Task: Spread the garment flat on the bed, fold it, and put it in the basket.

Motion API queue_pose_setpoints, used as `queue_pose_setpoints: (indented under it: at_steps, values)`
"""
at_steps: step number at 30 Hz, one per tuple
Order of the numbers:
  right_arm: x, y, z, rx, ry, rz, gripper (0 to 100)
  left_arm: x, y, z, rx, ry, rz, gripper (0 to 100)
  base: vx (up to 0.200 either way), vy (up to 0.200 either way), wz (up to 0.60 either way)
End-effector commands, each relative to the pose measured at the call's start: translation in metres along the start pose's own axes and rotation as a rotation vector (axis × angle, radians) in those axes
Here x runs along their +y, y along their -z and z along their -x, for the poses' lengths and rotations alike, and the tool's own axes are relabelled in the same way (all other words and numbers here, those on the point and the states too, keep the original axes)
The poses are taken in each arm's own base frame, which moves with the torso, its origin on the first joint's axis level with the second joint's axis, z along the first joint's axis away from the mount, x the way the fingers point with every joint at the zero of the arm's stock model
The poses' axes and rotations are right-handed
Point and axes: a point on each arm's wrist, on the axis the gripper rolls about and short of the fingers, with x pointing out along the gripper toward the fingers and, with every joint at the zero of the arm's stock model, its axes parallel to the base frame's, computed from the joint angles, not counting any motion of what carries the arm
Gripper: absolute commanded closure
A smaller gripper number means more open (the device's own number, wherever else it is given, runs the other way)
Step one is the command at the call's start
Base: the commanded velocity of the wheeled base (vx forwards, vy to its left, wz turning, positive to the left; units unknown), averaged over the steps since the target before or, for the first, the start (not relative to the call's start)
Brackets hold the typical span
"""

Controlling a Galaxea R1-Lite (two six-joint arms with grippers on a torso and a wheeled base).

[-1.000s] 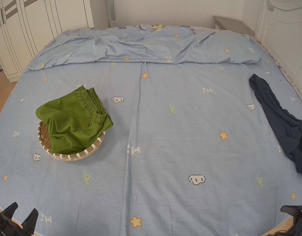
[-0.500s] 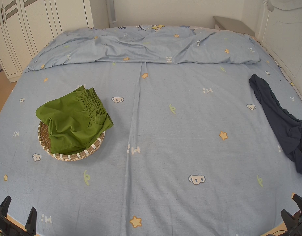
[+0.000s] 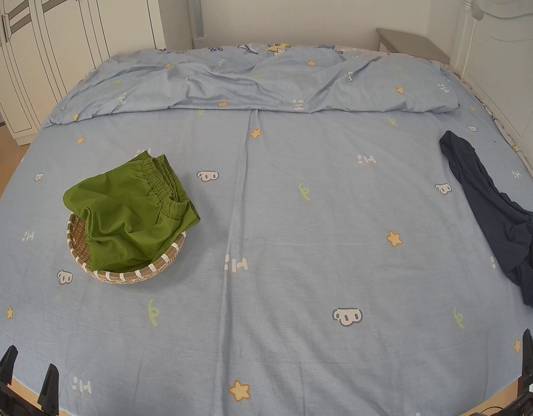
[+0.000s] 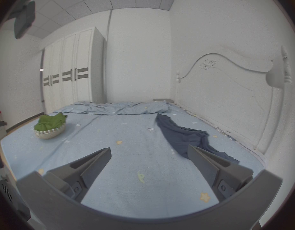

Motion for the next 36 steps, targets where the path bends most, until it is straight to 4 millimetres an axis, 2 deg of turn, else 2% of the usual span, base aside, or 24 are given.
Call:
queue_pose_setpoints:
  at_steps: [1, 2, 4, 5, 8, 10, 18, 23, 36]
  values:
    - [-0.0009, 0.0050, 0.0001, 0.007, 0.051, -0.022, 0, 0.0006, 0.0052, 0.0001, -0.002, -0.014, 0.020, 0, 0.000, 0.000, 0.00]
    - [-0.0007, 0.0068, 0.0003, 0.028, 0.050, -0.089, 0, 0.0005, 0.0052, 0.0001, -0.002, -0.013, 0.020, 0, 0.000, 0.000, 0.00]
    - [-0.0004, 0.0073, 0.0010, 0.040, 0.032, -0.112, 0, 0.0004, 0.0054, 0.0001, 0.000, -0.006, 0.017, 0, 0.000, 0.000, 0.00]
    - [-0.0004, 0.0073, 0.0010, 0.040, 0.032, -0.112, 0, 0.0004, 0.0054, 0.0001, 0.000, -0.006, 0.017, 0, 0.000, 0.000, 0.00]
    - [0.0029, 0.0107, -0.0001, 0.067, -0.122, -0.042, 0, 0.0002, 0.0054, 0.0001, 0.000, 0.003, -0.006, 0, 0.000, 0.000, 0.00]
    - [0.0033, 0.0114, -0.0011, 0.076, -0.138, -0.022, 0, 0.0002, 0.0054, 0.0001, 0.000, 0.003, -0.006, 0, 0.000, 0.000, 0.00]
    - [0.0036, 0.0102, -0.0053, 0.135, -0.123, -0.069, 0, 0.0002, 0.0054, 0.0001, 0.000, 0.003, -0.007, 0, 0.000, 0.000, 0.00]
    - [0.0031, 0.0122, -0.0009, 0.042, -0.113, -0.057, 0, 0.0002, 0.0054, 0.0001, 0.000, 0.003, -0.007, 0, 0.000, 0.000, 0.00]
    - [0.0027, 0.0121, -0.0013, 0.042, -0.092, -0.049, 0, 0.0002, 0.0054, 0.0001, 0.000, 0.003, -0.006, 0, 0.000, 0.000, 0.00]
